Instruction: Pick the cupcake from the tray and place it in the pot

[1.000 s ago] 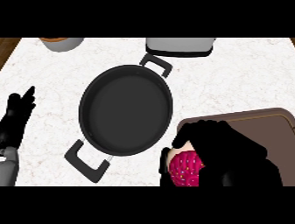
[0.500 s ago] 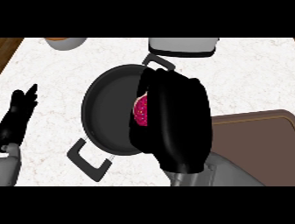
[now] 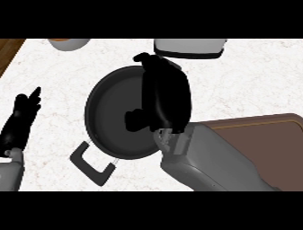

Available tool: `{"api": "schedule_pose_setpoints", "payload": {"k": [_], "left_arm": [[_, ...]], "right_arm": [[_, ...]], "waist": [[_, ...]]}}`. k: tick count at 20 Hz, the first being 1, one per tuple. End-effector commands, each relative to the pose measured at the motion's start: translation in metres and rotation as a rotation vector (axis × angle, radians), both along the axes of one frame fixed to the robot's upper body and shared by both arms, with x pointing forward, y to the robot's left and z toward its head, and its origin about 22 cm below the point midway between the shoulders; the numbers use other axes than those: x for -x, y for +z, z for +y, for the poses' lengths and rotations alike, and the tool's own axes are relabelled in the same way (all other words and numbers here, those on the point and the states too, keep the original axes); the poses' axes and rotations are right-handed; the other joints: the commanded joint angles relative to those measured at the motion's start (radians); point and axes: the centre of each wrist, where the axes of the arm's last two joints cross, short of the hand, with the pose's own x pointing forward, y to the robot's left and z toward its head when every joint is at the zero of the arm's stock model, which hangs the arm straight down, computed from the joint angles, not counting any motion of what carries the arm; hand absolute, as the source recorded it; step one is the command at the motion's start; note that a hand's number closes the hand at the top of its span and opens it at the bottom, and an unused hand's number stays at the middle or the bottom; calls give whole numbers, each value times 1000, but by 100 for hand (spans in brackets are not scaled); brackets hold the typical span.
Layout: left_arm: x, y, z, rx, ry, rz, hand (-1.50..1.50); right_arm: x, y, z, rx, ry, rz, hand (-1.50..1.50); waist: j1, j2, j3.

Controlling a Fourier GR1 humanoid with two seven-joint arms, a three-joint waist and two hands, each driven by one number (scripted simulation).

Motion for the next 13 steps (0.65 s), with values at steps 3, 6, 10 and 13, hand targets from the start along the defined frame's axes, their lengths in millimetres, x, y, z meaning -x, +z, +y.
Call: {"api": "schedule_pose_setpoints", "payload": {"k": [3, 6, 10, 13], "left_arm": [[-5, 11, 1, 1, 0, -14, 0], [3, 3, -2, 8, 5, 4, 0], [12, -4, 0, 14, 15, 18, 0], [9, -7, 11, 0, 64, 2, 0]], "right_arm": [[-12, 10, 0, -373, -131, -88, -150], [-12, 0, -6, -469, -173, -197, -150], [-23, 11, -17, -572, -249, -292, -150], [-4, -4, -35, -617, -301, -326, -150]], "waist": [[-3, -1, 2], [-23, -7, 2], [-35, -11, 1], [-70, -14, 1]]}}
